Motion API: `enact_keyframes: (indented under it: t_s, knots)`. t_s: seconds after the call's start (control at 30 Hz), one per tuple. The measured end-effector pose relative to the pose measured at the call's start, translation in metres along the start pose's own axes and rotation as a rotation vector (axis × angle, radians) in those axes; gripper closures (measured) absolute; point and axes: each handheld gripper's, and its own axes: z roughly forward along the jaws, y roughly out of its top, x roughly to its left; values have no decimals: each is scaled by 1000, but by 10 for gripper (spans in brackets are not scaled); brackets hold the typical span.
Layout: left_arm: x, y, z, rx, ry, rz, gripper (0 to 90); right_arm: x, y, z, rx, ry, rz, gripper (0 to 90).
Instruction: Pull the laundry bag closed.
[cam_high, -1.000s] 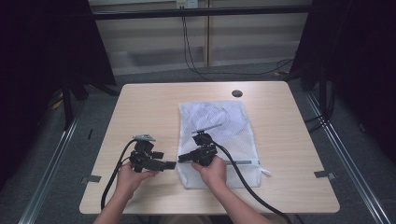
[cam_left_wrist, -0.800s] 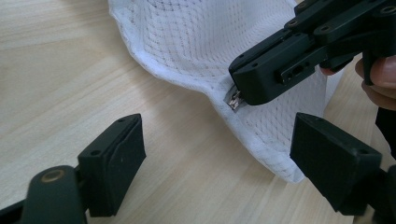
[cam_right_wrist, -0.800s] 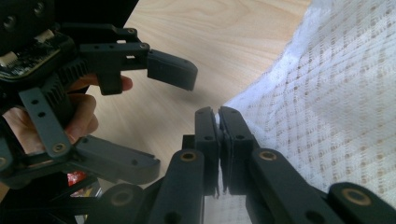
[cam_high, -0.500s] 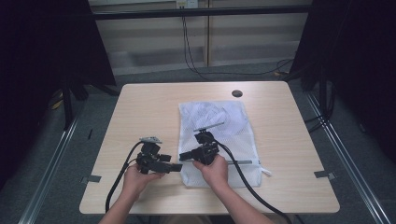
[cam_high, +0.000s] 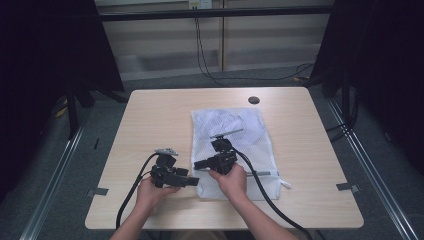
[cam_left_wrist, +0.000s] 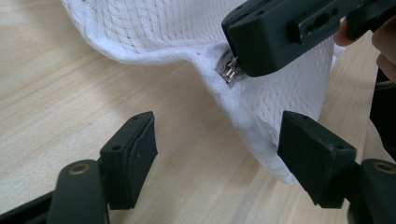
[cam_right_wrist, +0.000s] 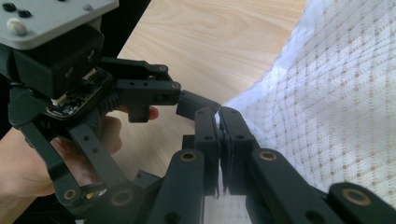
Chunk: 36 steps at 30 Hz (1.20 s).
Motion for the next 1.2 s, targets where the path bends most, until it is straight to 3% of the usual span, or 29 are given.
enact_keyframes:
  t_s: [0.2,0.27,0.4,0.63,0.73,1.2]
  knots:
    - [-1,0,2,-13,-12,-13,321,1,0,-1,-5,4,1,865]
    - [-1,0,3,-3,0,1,332,1,0,-1,1,1,-1,865]
    - [-2,1,5,-27,-5,-13,368,1,0,0,-2,1,-6,865]
    - [0,1,6,-30,-32,2,450,2,0,-1,2,0,-4,865]
    - [0,1,8,-41,-54,-19,471,3,0,-1,4,0,-7,865]
    - [0,3,12,-39,-67,-18,561,5,-1,2,5,2,-9,865]
